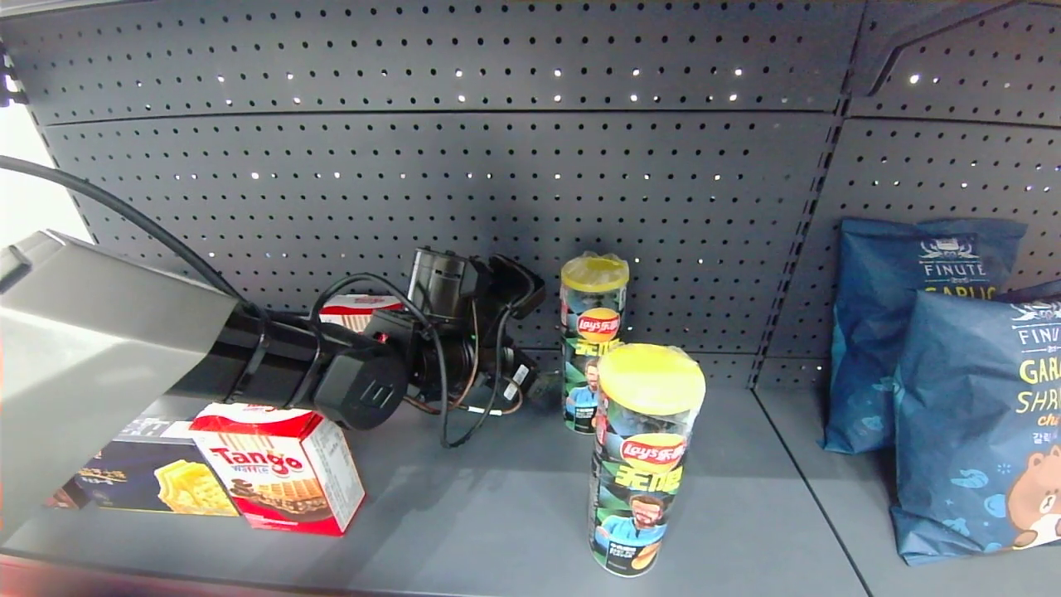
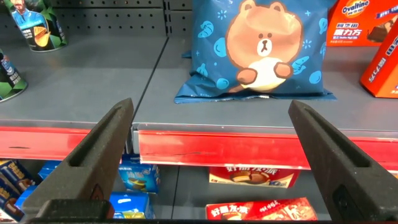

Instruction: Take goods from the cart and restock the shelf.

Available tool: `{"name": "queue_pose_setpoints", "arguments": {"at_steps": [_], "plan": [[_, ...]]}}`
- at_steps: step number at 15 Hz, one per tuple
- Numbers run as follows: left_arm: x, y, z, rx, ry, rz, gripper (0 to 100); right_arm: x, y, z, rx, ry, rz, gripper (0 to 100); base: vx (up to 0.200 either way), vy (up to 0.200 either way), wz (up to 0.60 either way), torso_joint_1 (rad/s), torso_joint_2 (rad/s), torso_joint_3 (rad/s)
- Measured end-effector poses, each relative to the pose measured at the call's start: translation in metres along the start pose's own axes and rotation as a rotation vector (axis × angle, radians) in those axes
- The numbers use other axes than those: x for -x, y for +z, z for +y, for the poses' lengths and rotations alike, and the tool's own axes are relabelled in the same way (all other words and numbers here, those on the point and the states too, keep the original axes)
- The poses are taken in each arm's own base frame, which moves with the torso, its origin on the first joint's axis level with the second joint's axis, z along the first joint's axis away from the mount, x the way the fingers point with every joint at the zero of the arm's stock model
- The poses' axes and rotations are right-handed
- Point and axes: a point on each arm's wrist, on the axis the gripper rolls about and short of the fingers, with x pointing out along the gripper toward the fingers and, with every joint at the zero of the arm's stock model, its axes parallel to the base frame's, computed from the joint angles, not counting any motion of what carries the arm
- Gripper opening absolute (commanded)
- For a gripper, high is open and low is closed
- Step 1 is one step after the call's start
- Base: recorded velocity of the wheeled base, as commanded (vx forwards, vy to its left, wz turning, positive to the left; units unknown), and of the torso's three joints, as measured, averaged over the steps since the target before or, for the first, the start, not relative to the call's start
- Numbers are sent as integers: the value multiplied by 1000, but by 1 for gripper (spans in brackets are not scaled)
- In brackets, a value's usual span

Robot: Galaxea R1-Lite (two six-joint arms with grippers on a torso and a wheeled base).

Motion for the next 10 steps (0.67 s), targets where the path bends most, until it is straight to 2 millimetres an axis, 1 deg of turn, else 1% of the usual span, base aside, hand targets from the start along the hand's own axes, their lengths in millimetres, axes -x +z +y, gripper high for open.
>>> {"name": "queue_pose_setpoints", "arguments": {"at_steps": [10], "plan": [[-9,-5,-3,-1,-6,9,100,0,0,0,0,0,0,100,0,0,0,0,0,0]]}}
